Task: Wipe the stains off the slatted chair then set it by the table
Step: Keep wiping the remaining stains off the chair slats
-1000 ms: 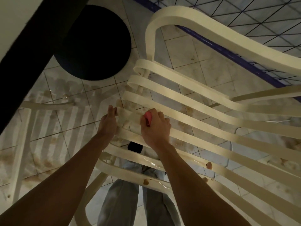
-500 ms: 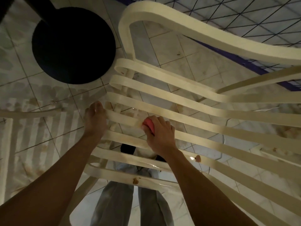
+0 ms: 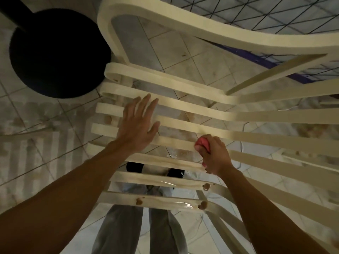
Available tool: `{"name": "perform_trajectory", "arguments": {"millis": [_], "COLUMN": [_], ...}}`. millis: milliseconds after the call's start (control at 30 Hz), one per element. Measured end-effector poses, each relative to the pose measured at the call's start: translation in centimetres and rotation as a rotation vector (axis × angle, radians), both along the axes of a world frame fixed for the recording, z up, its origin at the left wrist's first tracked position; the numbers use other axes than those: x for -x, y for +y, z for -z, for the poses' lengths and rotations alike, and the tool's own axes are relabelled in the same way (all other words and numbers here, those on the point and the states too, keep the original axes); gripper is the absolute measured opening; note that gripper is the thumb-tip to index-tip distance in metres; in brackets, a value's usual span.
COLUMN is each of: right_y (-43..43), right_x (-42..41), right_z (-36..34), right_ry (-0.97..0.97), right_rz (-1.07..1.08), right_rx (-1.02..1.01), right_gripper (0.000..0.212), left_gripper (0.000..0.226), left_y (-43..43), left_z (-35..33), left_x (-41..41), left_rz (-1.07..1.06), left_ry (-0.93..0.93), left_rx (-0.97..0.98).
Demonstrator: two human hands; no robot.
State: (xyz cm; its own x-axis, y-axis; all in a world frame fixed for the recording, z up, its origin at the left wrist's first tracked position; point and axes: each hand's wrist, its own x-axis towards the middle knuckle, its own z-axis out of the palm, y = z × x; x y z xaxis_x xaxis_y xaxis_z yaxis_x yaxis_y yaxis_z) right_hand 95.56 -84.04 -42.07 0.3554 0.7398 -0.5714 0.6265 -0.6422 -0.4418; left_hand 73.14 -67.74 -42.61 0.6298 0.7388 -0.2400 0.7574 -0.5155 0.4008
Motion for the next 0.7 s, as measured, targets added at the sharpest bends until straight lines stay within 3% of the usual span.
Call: {"name": "perform_trajectory", "arguments": {"millis": [133, 233, 367, 533, 700], "right_y": [-0.3, -0.9, -2.5, -3.3, -3.8], "right_x": [-0.7, -1.4, -1.4, -0.2, 2.2], "right_z": [-0.8, -1.7, -3.7, -4.1, -3.9], "right_ry": [0.072, -0.009, 0.118, -0.184, -0.357], "right_rz": [0.129, 0.142, 0.207, -0.212, -0.17], "right_rx": [-0.036, -0.091, -0.036, 0.141, 0.227], "right_gripper": [0.013, 0.026, 0.037, 0.037, 0.045], "left_gripper": [0.079, 0.078, 0.078, 0.077, 0.077], "left_y": [-0.8, -0.7, -0.7, -0.6, -0.6], "left_z": [1.5, 1.7, 1.4, 1.1, 0.9], "left_x": [-0.3, 0.0, -0.1, -0.4, -0.5], "left_rz": [0.13, 0.173, 0.192, 0.182, 0.187], "left_ry": [0.267, 0.312, 0.341, 0.343, 0.369], "left_rx": [0.053, 0.111, 0.146, 0.16, 0.177]}}
